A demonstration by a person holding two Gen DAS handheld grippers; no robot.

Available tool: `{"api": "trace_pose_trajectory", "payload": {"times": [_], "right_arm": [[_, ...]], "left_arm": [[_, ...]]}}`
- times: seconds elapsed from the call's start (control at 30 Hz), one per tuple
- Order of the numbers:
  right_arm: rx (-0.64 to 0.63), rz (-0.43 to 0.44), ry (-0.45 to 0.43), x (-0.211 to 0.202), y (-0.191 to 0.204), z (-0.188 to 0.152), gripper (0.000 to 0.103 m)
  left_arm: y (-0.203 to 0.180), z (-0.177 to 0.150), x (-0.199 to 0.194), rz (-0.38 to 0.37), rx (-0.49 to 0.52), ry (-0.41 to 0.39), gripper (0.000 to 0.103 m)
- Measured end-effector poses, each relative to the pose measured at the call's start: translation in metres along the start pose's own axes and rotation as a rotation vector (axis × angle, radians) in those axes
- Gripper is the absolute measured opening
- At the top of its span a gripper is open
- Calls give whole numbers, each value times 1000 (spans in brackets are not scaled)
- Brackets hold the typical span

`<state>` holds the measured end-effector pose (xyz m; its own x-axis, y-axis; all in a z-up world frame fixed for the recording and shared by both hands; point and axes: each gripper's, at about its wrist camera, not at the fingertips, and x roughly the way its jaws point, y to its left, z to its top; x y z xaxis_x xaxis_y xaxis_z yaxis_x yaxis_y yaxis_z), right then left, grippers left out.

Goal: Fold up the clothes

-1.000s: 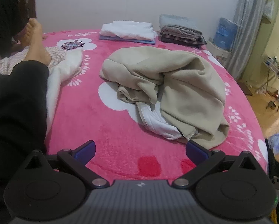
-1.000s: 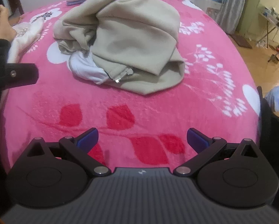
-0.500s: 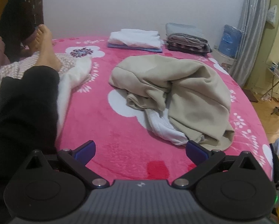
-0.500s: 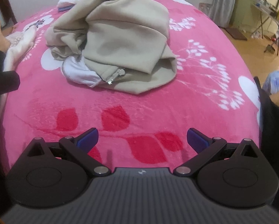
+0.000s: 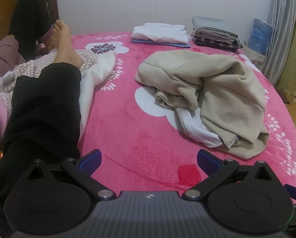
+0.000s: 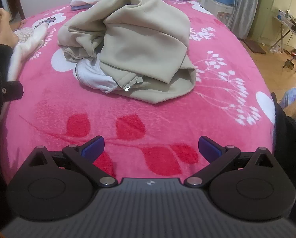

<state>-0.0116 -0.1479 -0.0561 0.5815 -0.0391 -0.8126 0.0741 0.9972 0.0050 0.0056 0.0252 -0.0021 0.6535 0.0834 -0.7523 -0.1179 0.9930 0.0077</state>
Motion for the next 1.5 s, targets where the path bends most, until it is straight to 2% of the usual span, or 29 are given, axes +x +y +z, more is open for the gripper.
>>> {"api": "trace_pose_trajectory", "payload": {"times": [0.5,1.3,1.5], "right_arm": [[-36,4,-12,-4,11,-1,102],[1,6,-7,-6,3,0,102],[12,4,-11,-9,0,-2,102]], "left_arm": [[5,1,3,16,-16,21,103],[0,0,1,0,-4,26,103],[-3,1,-6,-9,-9,-6,103]]}}
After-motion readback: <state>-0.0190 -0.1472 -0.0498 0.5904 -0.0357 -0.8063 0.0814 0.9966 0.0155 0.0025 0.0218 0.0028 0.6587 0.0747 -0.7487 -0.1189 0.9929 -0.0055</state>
